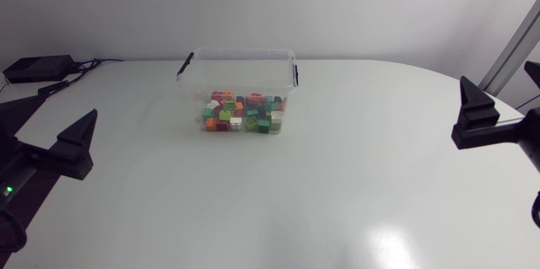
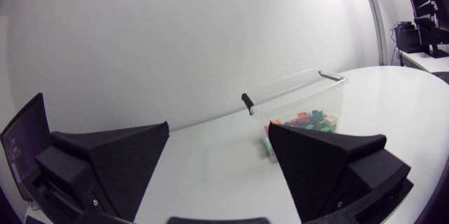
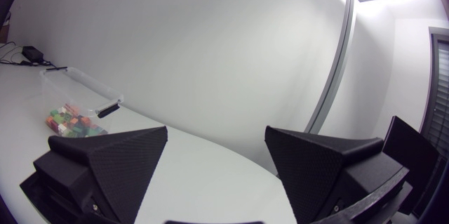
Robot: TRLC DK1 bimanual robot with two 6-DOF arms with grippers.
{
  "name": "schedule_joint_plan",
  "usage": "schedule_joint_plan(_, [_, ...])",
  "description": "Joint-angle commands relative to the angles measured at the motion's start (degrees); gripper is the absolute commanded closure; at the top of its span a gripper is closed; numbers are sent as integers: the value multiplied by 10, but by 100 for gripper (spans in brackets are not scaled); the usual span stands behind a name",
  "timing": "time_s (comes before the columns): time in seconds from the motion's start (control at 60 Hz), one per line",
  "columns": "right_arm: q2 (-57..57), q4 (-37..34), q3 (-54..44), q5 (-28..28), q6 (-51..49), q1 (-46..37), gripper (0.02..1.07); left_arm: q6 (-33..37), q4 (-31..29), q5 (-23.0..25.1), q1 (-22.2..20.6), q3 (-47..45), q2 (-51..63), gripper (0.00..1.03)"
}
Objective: Place the duplo bricks in the container
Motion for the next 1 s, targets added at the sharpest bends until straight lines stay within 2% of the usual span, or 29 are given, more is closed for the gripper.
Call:
schedule_joint_plan(0.0, [-25, -8, -35, -15, 28, -15, 7, -31, -4, -7, -4, -27, -22, 5])
schedule_joint_plan(0.75, [-241, -27, -256, -192, 222, -143, 7, -181, -24, -71, -41, -187, -217, 5])
schedule_joint_plan(0.983, [-241, -27, -256, -192, 222, -143, 7, -181, -24, -71, -41, -187, -217, 5])
